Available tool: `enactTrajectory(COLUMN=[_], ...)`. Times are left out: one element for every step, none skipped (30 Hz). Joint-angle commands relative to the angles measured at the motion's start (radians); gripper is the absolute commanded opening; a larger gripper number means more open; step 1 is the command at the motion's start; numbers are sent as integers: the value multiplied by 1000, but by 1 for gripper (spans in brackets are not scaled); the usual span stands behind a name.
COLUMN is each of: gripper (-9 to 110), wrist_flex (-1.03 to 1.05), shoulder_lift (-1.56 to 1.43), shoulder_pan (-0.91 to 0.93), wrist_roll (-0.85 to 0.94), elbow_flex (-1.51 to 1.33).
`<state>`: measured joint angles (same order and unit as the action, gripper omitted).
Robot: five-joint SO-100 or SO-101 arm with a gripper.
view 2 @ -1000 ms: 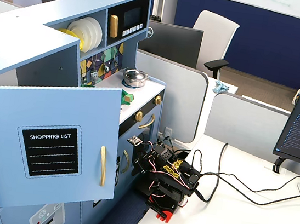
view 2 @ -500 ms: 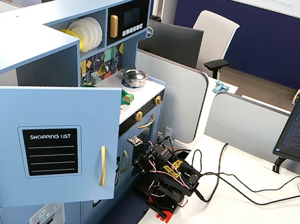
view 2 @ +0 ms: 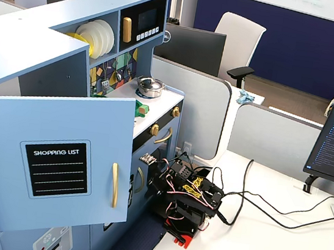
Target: Pick up the green pineapple from the left cabinet and place it in the green recipient
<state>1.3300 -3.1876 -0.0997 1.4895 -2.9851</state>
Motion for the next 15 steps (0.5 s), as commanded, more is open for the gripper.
enactTrajectory(gripper=[0,0,0,0,1,2,3,4,5,8,11,14,15,16,17], wrist_flex=[-258,-408,-546,-657,-746,-816,-873,-927,-985,-1034,-1077,-1121,-1147,-1154,-1163], shoulder_lift=[89,137,196,258,318,367,407,440,471,495,518,548,574,600,627], shoulder_pan=[-170,-215,-264,-311,-356,-397,-433,-466,-495,-520,-535,-546,-555,-561,-569], wrist_roll=[28,55,97,135,172,204,235,258,264,262,258,261,265,278,291], elbow_flex=[-2,8,29,64,106,149,190,227,261,296,333,368,405,446,483])
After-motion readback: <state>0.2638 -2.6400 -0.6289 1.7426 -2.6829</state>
